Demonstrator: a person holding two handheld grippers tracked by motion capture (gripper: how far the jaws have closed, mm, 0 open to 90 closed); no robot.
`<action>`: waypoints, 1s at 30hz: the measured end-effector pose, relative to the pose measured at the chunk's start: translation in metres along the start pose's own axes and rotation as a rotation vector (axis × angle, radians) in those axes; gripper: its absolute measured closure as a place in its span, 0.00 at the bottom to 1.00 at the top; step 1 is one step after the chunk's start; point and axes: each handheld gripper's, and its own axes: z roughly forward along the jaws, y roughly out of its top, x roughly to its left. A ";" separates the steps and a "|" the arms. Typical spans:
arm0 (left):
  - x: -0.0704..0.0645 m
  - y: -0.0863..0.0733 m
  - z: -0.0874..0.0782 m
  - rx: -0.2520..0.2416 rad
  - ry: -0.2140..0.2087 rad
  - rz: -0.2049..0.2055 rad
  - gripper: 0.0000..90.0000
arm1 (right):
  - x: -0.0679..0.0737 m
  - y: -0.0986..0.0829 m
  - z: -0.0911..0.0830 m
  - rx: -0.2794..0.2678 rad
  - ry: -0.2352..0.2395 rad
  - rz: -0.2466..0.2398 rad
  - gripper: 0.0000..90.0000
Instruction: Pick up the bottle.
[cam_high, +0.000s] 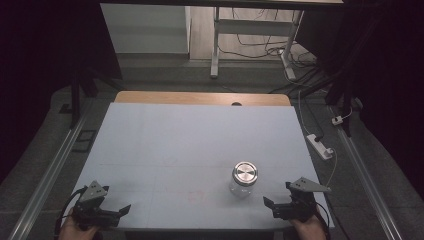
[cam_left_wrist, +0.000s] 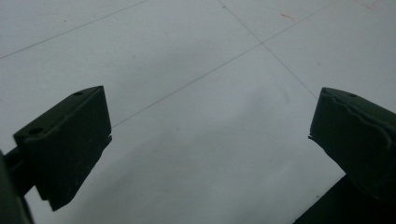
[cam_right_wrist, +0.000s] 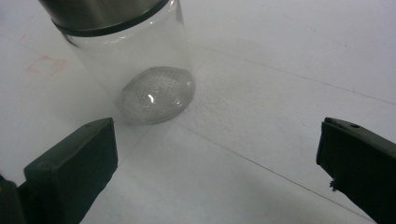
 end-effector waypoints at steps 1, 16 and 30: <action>0.000 0.000 0.000 -0.002 -0.005 -0.002 0.00 | 0.000 0.000 0.000 0.000 0.004 -0.004 0.00; 0.007 -0.001 -0.002 -0.019 -0.095 -0.044 0.00 | 0.001 0.000 0.001 0.009 0.026 -0.014 0.00; 0.004 0.000 -0.001 -0.026 -0.126 -0.022 0.00 | 0.010 0.006 0.001 -0.026 0.068 -0.063 0.00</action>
